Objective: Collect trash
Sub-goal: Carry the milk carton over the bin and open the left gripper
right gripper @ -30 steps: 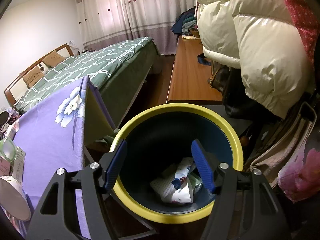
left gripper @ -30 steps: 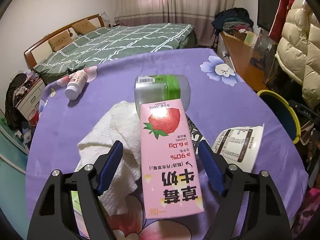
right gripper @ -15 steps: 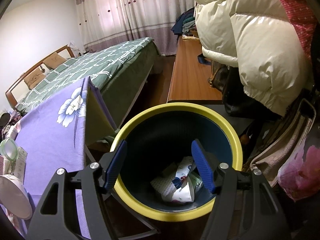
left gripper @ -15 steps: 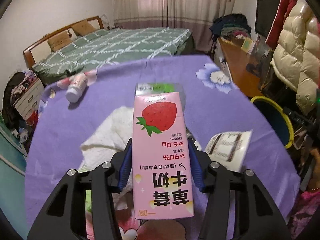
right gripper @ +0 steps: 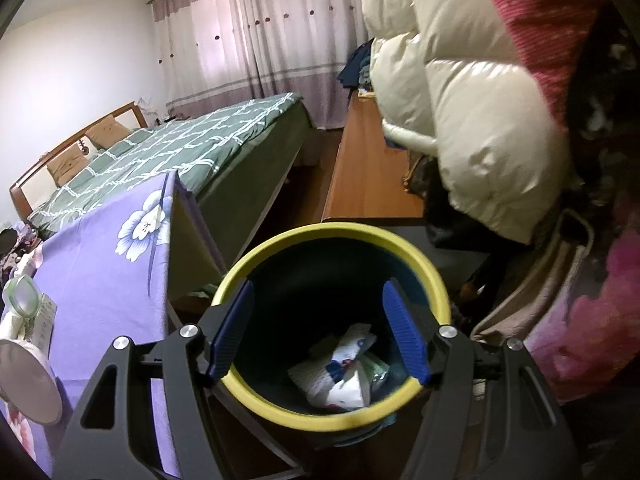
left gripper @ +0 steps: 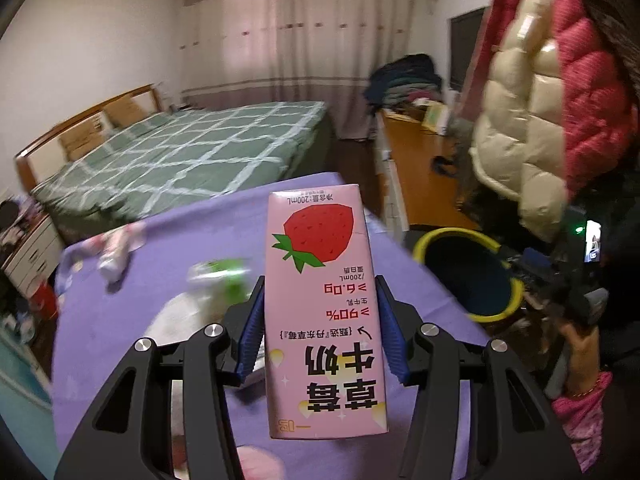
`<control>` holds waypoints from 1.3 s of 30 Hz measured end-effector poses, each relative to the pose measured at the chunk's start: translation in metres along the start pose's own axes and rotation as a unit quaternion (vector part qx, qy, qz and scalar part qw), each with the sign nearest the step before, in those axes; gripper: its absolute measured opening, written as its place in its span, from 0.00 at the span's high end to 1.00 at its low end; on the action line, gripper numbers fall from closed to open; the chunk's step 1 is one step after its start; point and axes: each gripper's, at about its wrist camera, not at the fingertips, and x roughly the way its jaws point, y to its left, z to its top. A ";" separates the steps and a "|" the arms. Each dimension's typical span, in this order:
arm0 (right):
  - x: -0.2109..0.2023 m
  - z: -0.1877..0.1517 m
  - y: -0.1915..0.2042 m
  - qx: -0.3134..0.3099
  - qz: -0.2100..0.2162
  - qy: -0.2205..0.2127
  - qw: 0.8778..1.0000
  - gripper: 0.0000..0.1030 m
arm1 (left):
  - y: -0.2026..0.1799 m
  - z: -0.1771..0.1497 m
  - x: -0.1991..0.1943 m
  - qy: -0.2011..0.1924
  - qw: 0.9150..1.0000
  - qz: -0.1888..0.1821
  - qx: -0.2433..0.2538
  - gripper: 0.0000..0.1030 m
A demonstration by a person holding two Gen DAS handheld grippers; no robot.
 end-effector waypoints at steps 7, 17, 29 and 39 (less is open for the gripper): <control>-0.013 -0.008 -0.012 -0.009 -0.001 -0.008 1.000 0.38 | -0.089 0.022 0.049 0.028 0.994 -0.094 0.042 0.51; -0.004 -0.011 -0.047 0.008 -0.026 -0.004 1.000 0.36 | -0.183 0.041 0.144 0.072 0.985 -0.137 0.074 0.51; 0.014 -0.017 -0.064 0.014 -0.030 0.019 0.999 0.36 | -0.226 0.045 0.213 0.109 0.982 -0.128 0.082 0.47; 0.013 -0.017 -0.052 0.006 -0.021 0.021 1.000 0.34 | -0.189 0.059 0.146 0.045 0.991 -0.119 0.046 0.10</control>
